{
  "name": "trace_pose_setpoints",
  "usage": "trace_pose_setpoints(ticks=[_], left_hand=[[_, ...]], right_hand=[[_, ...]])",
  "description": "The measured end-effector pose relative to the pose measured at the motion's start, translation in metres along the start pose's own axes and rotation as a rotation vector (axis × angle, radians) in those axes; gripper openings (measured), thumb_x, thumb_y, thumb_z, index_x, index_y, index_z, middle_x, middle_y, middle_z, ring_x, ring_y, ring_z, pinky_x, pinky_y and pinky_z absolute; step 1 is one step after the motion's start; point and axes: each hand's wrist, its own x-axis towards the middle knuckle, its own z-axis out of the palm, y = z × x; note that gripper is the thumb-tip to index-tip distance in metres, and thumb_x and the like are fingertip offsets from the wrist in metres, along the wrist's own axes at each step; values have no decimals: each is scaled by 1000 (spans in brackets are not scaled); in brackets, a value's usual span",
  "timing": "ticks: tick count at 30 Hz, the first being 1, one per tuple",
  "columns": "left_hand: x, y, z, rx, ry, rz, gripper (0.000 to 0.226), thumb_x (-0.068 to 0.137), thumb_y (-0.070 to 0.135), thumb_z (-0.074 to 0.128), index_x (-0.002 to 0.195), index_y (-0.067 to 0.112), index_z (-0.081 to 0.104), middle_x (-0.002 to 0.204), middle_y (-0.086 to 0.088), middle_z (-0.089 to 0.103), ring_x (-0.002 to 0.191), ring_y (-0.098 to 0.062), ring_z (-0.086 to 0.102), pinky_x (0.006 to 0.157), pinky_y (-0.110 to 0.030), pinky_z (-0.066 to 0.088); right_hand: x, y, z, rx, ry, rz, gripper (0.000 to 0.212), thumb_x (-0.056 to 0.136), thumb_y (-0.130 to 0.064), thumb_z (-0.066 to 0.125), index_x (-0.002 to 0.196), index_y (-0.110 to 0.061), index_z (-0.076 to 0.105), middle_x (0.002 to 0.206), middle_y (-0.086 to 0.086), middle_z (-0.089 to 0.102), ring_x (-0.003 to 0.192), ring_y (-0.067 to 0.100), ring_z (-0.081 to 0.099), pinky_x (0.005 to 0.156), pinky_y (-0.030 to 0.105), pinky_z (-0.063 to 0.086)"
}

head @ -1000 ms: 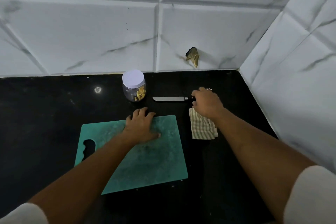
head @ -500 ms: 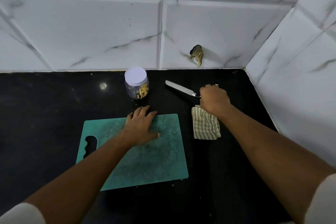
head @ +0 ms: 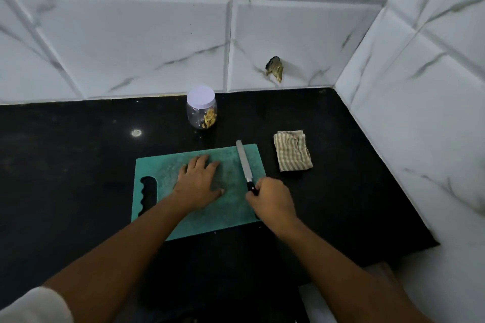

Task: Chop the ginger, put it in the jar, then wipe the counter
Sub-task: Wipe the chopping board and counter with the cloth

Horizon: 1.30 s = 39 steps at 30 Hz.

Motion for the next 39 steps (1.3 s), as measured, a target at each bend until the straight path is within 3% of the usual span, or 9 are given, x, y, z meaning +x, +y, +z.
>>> trace_pose_setpoints(ticks=[4, 9, 13, 18, 22, 25, 29, 32, 39], left_hand=[[-9, 0, 2, 19, -7, 16, 86, 89, 61, 63, 158, 26, 26, 167, -9, 16, 155, -30, 11, 124, -55, 20], [-11, 3, -3, -14, -26, 10, 86, 90, 58, 64, 159, 26, 25, 167, -9, 16, 155, -30, 11, 125, -54, 19], [-5, 10, -13, -68, -26, 9, 81, 92, 53, 65, 159, 25, 26, 166, -10, 19, 154, -31, 17, 124, -54, 22], [20, 41, -32, -263, 96, 59, 64, 94, 35, 68, 151, 23, 43, 150, -7, 45, 135, -27, 44, 112, -45, 43], [54, 90, -46, -511, 9, 112, 48, 95, 26, 69, 141, 23, 56, 131, -4, 63, 112, -21, 64, 99, -35, 50], [78, 123, -45, -614, -126, 81, 44, 98, 26, 67, 140, 19, 57, 127, -5, 65, 113, -22, 64, 96, -33, 52], [100, 145, -40, -760, -288, -33, 26, 101, 19, 60, 126, 14, 62, 117, -16, 67, 90, -22, 63, 73, -34, 57], [112, 143, -35, -820, -302, -84, 23, 101, 21, 58, 116, 6, 68, 99, -11, 62, 86, -17, 59, 75, -34, 56], [149, 122, -60, -982, -124, -166, 21, 102, 16, 58, 113, 6, 73, 87, -12, 59, 80, -23, 53, 70, -33, 45]], right_hand=[[-11, -1, 11, -54, 47, -42, 17, 95, -34, 63, 96, -17, 58, 91, 0, 55, 90, 27, 66, 68, 33, 43], [-9, -1, 8, -79, 21, -54, 22, 95, -37, 65, 98, -15, 62, 96, 3, 65, 90, 27, 68, 71, 36, 52], [8, 13, -11, 28, 52, -20, 34, 91, -54, 68, 91, -20, 63, 82, -2, 66, 75, 19, 66, 64, 35, 54], [56, 52, -62, 162, 199, 70, 20, 95, -34, 67, 108, -19, 70, 96, -1, 71, 85, 17, 65, 74, 32, 50], [98, 83, -80, 176, 200, 124, 29, 91, -30, 67, 118, -19, 67, 109, 7, 69, 99, 24, 66, 81, 31, 46], [119, 97, -83, 156, 111, 146, 33, 89, -33, 69, 118, -19, 60, 111, 9, 66, 101, 27, 65, 86, 36, 50], [134, 106, -76, 146, 6, 89, 42, 85, -23, 75, 121, -16, 53, 111, 7, 66, 102, 27, 66, 87, 39, 54], [146, 110, -76, 175, 2, 53, 41, 85, -18, 76, 119, -20, 54, 104, -1, 66, 96, 21, 67, 81, 34, 52], [203, 76, -92, 287, 67, -82, 33, 87, -16, 75, 109, -30, 54, 87, -10, 61, 82, 11, 64, 68, 26, 49]])
